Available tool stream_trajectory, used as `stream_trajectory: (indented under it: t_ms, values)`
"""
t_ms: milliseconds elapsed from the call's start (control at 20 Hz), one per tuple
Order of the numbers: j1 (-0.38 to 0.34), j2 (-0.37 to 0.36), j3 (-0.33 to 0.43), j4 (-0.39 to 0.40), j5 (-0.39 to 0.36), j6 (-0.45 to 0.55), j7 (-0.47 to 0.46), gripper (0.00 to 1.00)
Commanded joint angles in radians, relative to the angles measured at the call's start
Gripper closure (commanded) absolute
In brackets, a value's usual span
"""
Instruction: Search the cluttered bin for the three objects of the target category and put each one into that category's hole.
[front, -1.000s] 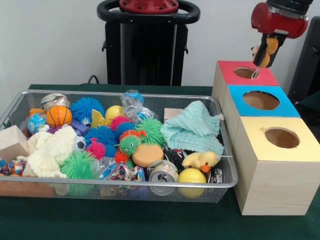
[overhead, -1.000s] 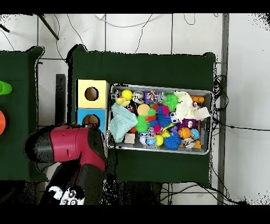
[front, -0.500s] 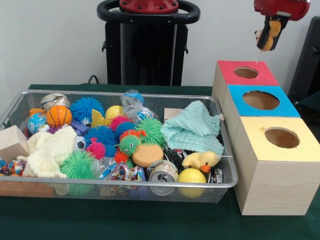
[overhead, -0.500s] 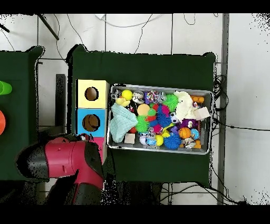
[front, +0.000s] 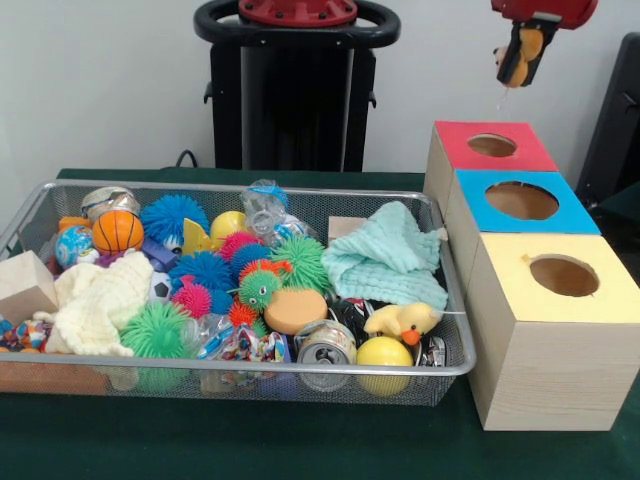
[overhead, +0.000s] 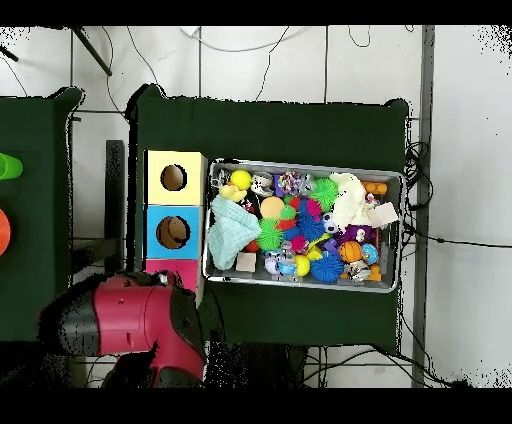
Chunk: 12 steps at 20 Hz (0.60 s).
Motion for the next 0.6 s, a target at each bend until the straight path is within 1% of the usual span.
stream_trajectory:
  t_ms: [50,150,600]
  values:
    - [-0.044,-0.01,0.051,0.147,0.033,-0.028,0.206,1.0]
    - [-0.038,-0.005,0.048,0.137,0.032,-0.019,0.215,1.0]
    - [-0.05,0.006,0.06,0.165,0.026,-0.068,0.204,1.0]
